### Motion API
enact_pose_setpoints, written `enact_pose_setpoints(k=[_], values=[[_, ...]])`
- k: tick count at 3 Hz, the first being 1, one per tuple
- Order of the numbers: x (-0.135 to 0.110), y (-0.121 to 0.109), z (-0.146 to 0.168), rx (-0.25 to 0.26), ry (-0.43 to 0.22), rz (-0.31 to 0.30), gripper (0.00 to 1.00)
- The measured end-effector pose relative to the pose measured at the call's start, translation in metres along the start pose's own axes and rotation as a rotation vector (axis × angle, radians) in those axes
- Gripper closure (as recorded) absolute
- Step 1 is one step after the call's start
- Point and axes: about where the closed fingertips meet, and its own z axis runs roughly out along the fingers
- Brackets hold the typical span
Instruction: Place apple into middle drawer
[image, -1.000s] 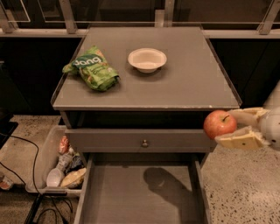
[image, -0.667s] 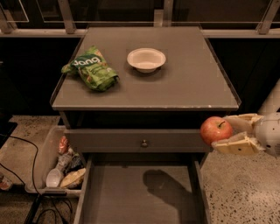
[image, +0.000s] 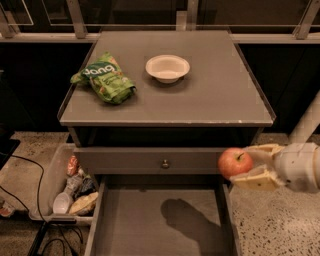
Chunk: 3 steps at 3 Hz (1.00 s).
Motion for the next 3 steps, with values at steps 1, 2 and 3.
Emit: enact_pose_setpoints(k=[1,2,3], values=[[0.036,0.038,0.047,0.005,0.066,0.02,1.0],[0.083,0.077,0.099,-0.002,0.124,0.075,1.0],[0.126,0.126,0.146,-0.029,0.179,0.076,1.0]])
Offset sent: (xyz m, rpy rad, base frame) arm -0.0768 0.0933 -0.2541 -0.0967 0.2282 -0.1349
